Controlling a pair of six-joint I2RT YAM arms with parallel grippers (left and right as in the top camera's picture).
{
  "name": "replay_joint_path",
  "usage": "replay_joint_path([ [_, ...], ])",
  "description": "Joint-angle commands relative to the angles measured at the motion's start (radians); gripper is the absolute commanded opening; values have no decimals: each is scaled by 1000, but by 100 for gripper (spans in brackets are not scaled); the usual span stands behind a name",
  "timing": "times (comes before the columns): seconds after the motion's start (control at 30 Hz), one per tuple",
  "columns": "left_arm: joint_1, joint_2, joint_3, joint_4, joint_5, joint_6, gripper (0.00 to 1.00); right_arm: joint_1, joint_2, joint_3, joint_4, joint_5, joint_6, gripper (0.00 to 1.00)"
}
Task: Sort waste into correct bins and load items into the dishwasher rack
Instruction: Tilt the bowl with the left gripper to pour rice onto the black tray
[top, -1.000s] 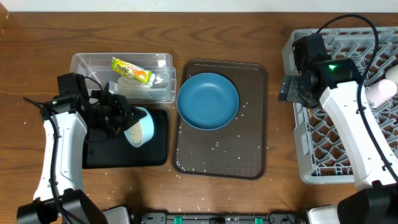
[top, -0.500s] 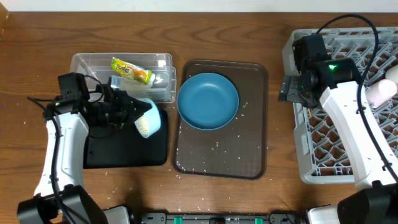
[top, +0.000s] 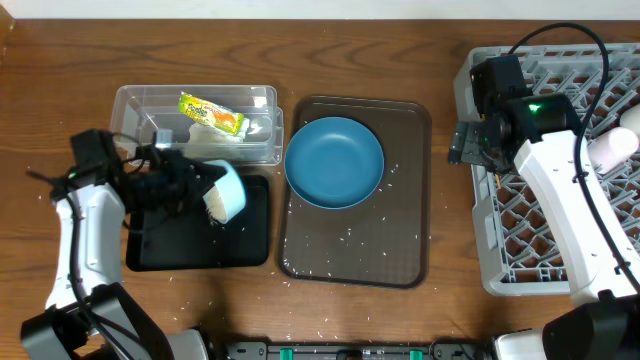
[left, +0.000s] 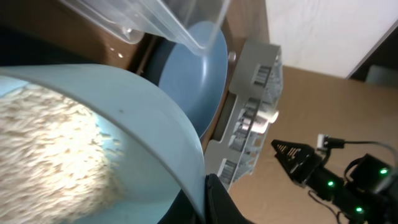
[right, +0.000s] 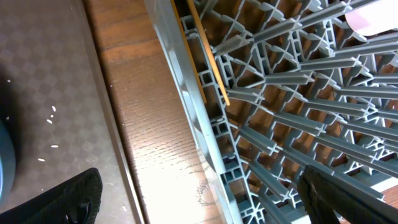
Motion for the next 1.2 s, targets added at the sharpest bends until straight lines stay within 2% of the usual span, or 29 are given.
replay_joint_path([
  [0.0,48,6,-41,-3,78,68,6,-8,-5,13,0,18,-9,99],
  [0.27,97,6,-90,19,126,94,6,-8,-5,13,0,18,-9,99],
  [0.47,97,6,-100,28,328,116,6,-8,-5,13,0,18,-9,99],
  [0.87,129,6,-100,46,327,115,6,-8,-5,13,0,18,-9,99],
  [1.17,136,6,-100,-24,413,116,6,-8,-5,13,0,18,-9,99],
])
